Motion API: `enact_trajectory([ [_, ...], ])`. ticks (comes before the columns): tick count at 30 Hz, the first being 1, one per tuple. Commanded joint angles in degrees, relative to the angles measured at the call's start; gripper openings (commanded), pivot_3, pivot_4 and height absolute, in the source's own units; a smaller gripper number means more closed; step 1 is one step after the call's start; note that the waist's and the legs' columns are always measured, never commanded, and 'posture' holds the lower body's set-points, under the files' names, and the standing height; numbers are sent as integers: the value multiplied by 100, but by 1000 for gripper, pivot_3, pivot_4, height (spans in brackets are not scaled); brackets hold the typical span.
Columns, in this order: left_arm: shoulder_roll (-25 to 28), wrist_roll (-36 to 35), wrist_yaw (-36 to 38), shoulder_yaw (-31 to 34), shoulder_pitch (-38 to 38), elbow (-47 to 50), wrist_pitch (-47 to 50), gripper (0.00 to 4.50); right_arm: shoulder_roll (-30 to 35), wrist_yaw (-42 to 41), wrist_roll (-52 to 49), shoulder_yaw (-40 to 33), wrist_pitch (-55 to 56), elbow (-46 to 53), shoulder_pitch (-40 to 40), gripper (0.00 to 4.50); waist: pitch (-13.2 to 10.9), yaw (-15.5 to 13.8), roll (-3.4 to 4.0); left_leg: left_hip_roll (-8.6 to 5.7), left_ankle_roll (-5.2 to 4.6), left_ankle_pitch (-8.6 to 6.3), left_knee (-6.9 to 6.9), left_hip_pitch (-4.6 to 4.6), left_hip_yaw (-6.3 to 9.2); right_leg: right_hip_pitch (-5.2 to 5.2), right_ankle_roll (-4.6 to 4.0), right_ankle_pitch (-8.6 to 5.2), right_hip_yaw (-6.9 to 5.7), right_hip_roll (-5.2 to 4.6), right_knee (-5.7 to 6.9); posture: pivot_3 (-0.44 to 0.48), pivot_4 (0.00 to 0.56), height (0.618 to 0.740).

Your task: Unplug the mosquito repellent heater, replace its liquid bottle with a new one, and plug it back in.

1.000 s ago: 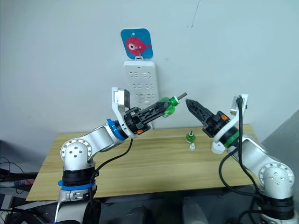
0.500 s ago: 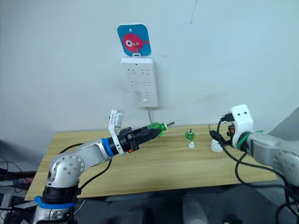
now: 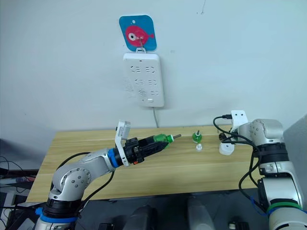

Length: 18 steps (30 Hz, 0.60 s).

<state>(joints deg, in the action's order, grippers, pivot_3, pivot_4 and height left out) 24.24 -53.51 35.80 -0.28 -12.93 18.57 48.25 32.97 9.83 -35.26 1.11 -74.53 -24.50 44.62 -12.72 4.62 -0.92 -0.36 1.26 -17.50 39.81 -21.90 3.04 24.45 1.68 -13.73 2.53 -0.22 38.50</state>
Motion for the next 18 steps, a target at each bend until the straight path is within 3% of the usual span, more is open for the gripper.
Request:
enact_trajectory([
  [1, -12, 4, 94, 80, 41, 262, -131, 2435, -60, -288, 441, -135, 133, -283, 153, 4500, -1, 0, -1, 0, 0, 0, 0, 0, 1, 0, 0, 0, 0, 0, 0, -75, 242, 730],
  [11, -31, 47, 103, 96, 101, 313, -162, 2435, -461, -675, 1156, -580, 371, -944, 278, 4500, -4, 1, 0, 3, 0, 0, 1, 8, 0, -2, 1, 0, 0, 4, 4, -57, 235, 730],
  [18, -30, 65, 122, 117, 72, 294, -164, 2435, -590, -828, 1416, -710, 155, -589, 257, 4500, -6, 0, 1, 2, 0, 0, -2, 4, 6, -1, 1, 0, 0, 3, 0, -62, 225, 730],
])
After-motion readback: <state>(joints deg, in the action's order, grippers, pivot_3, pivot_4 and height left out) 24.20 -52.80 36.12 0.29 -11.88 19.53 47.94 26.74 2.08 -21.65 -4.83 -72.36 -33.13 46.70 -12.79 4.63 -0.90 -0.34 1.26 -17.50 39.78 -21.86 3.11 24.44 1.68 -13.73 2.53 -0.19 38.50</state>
